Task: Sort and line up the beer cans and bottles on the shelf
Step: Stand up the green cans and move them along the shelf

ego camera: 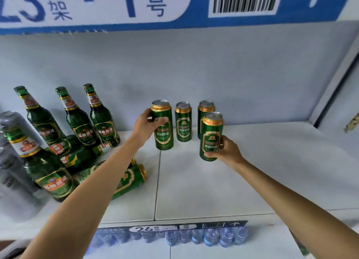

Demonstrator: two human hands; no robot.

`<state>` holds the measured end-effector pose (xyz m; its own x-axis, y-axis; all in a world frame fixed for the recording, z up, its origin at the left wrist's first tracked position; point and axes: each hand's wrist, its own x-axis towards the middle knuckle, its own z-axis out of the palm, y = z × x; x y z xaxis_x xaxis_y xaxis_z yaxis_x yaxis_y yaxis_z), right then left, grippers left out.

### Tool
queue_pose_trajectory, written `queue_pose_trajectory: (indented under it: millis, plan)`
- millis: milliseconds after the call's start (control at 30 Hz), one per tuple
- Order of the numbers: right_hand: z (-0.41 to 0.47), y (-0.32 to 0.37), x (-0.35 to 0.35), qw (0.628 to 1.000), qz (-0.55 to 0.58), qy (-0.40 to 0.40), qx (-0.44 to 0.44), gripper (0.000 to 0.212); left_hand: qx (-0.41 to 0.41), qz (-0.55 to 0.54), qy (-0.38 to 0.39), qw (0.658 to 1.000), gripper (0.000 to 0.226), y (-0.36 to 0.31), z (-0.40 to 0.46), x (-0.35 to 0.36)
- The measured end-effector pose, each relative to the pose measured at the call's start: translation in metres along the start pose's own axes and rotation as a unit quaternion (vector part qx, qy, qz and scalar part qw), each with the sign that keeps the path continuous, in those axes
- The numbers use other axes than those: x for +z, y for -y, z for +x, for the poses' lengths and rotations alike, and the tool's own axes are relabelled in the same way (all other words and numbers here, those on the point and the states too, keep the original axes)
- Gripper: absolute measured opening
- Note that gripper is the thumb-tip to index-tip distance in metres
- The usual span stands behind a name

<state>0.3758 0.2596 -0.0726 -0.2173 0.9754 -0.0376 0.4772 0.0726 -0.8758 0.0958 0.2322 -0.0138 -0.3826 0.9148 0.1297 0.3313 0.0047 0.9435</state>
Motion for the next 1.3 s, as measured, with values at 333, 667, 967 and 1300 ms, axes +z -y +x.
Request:
queue_pose_trajectory:
  millis: [333, 667, 967, 1300]
  plan:
    - [0.017, -0.009, 0.001, 0.999, -0.034, 0.002, 0.017, 0.075, -0.005, -0.084, 0.043, 0.996, 0.062, 0.016, -0.035, 0.063]
    - [0.018, -0.014, 0.005, 0.999, -0.032, 0.004, 0.01, 0.081, -0.014, -0.06, 0.066, 0.996, 0.068, 0.019, -0.038, 0.084]
    - [0.009, 0.003, -0.013, 0.996, -0.049, 0.071, 0.007, 0.091, -0.03, 0.014, 0.126, 0.992, 0.084, 0.004, -0.043, 0.067]
    - [-0.009, 0.08, -0.102, 0.944, -0.252, -0.058, -0.203, 0.071, 0.065, 0.332, 0.05, 0.94, 0.052, -0.058, -0.067, -0.049]
